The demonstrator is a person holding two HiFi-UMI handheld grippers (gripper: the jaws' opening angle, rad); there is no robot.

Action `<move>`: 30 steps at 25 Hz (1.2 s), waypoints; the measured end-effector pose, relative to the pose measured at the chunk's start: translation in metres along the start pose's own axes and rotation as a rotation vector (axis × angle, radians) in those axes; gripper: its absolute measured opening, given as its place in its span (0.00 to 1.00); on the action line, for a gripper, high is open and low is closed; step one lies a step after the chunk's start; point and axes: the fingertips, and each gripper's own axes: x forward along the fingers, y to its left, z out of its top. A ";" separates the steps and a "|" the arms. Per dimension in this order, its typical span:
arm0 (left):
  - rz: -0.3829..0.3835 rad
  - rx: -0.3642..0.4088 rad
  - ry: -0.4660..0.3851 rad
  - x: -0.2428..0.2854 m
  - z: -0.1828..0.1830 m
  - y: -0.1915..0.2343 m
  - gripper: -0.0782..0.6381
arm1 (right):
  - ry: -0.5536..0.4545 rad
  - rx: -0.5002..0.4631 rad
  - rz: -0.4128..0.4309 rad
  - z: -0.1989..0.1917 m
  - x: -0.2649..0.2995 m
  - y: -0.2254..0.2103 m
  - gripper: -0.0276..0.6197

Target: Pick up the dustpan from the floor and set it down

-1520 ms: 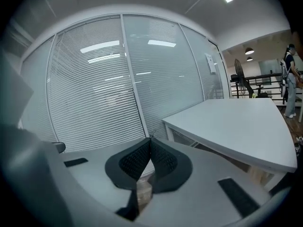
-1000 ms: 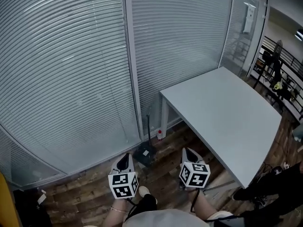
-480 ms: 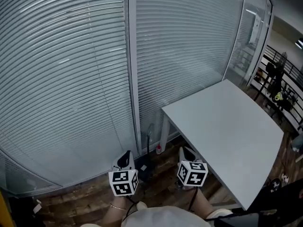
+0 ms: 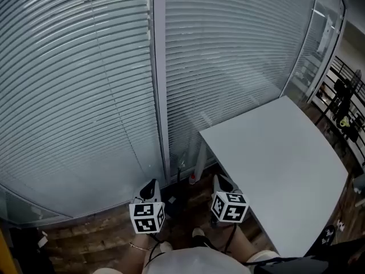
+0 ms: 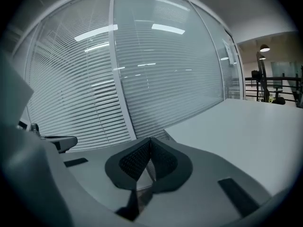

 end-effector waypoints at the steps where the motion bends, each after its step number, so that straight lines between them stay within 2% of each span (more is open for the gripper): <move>1: 0.007 -0.006 0.004 0.006 0.002 0.000 0.13 | 0.007 -0.013 0.012 0.004 0.008 0.000 0.09; 4: 0.015 -0.005 0.018 0.018 0.004 -0.003 0.13 | 0.036 -0.048 0.030 0.008 0.024 -0.001 0.09; 8: 0.034 -0.011 0.029 0.033 0.006 -0.005 0.13 | 0.061 -0.047 0.039 0.011 0.038 -0.010 0.09; 18: 0.030 -0.025 0.113 0.065 -0.027 -0.005 0.13 | 0.119 -0.044 0.038 -0.005 0.063 -0.023 0.09; 22: 0.023 -0.023 0.146 0.084 -0.049 -0.002 0.13 | 0.158 -0.034 0.034 -0.025 0.085 -0.030 0.09; 30: -0.001 -0.038 0.230 0.104 -0.124 -0.007 0.13 | 0.248 -0.018 0.044 -0.095 0.104 -0.040 0.09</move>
